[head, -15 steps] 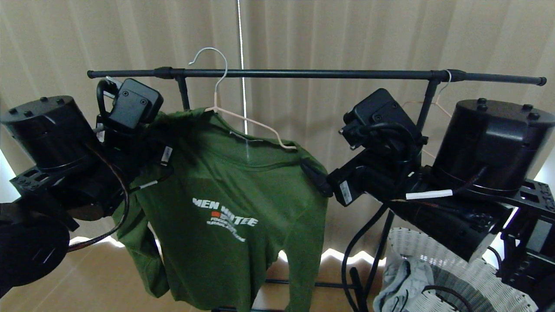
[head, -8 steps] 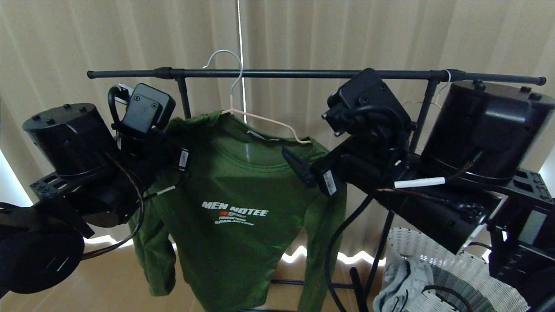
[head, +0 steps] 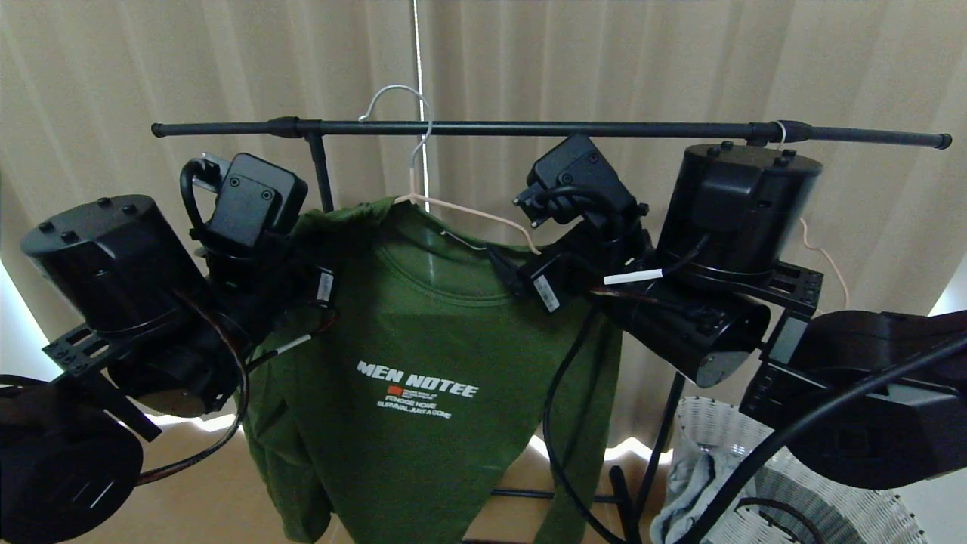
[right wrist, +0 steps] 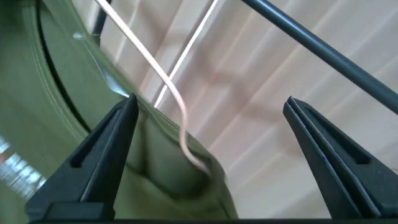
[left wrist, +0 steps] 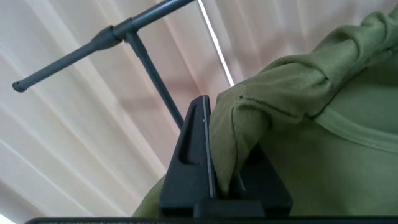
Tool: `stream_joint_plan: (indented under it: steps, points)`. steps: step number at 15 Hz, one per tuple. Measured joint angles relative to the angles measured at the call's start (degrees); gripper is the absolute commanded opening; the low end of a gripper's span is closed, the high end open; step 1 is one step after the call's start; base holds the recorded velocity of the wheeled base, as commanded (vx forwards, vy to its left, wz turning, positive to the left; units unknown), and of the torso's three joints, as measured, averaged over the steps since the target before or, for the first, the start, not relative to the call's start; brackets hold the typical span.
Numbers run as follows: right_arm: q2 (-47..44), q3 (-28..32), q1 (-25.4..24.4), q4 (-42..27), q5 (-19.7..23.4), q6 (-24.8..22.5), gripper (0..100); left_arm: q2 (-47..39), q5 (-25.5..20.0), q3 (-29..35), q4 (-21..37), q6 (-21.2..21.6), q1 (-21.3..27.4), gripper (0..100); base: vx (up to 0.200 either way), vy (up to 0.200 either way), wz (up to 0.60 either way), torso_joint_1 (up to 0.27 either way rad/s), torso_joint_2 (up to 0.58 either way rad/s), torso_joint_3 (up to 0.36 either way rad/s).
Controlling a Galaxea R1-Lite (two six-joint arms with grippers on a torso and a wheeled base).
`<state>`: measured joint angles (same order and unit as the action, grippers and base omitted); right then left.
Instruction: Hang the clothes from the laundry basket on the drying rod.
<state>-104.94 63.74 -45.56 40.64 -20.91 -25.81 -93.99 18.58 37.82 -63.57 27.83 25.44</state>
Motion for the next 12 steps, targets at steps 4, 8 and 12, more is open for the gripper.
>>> stream_joint_plan:
  steps: [4, 8, 12]
  points:
    - [-1.32, 0.94, 0.07, -0.05, 0.0, 0.0, 0, 0.16, -0.3, -1.44, -0.26, 0.22, 0.3, 0, 0.0, 0.0, 0.0, 0.0, 0.0, 0.0]
    - [-1.65, 0.78, 0.05, 0.3, 0.02, -0.02, 0, 0.24, -0.35, -1.6, -0.33, 0.2, 1.37, 0, 0.0, 0.0, 0.0, 0.0, 0.0, 0.0]
    - [-1.76, 0.61, 0.07, 0.46, -0.09, 0.05, 0, 0.55, -0.33, -1.52, -0.41, 0.2, 1.93, 0, 0.0, 0.0, 0.0, 0.0, 0.0, 0.0]
